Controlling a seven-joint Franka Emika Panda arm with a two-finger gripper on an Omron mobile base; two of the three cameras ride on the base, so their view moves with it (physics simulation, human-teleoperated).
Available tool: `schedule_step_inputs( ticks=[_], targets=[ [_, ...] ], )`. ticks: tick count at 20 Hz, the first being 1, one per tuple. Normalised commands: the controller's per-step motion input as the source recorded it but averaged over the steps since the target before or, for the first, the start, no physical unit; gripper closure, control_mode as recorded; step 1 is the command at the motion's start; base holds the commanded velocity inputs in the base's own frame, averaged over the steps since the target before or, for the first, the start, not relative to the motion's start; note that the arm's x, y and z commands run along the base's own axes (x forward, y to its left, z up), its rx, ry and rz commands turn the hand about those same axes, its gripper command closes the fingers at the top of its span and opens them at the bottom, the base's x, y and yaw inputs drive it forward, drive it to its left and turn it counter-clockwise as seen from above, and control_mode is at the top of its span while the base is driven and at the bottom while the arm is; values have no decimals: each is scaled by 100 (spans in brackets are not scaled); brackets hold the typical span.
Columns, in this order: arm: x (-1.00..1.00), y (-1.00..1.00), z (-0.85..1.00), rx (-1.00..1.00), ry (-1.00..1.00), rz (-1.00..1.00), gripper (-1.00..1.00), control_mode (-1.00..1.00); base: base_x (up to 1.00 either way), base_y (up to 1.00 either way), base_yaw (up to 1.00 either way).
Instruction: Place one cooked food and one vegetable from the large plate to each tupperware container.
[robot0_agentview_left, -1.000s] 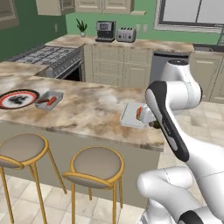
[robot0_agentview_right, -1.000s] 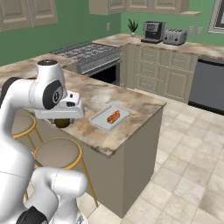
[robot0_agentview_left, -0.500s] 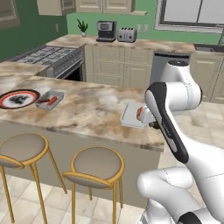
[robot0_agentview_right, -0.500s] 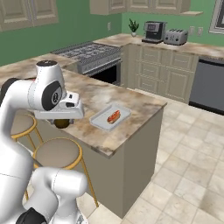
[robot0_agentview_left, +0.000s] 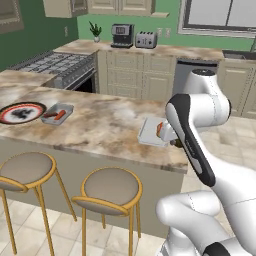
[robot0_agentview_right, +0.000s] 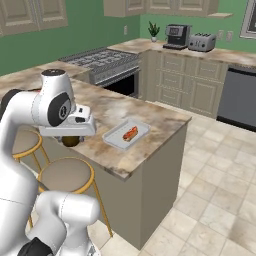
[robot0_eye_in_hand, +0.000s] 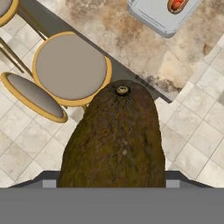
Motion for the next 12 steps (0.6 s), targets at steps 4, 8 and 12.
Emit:
schedule_step_inputs(
  ticks=[4, 8, 12],
  targets=[
    [21, 1, 0, 0, -4, 0, 100, -100, 0, 0, 0],
    [79, 2, 0, 0, 0, -5, 100, -100, 0, 0, 0],
    [94, 0, 0, 0, 6, -24, 100, -100, 0, 0, 0]
  ],
)
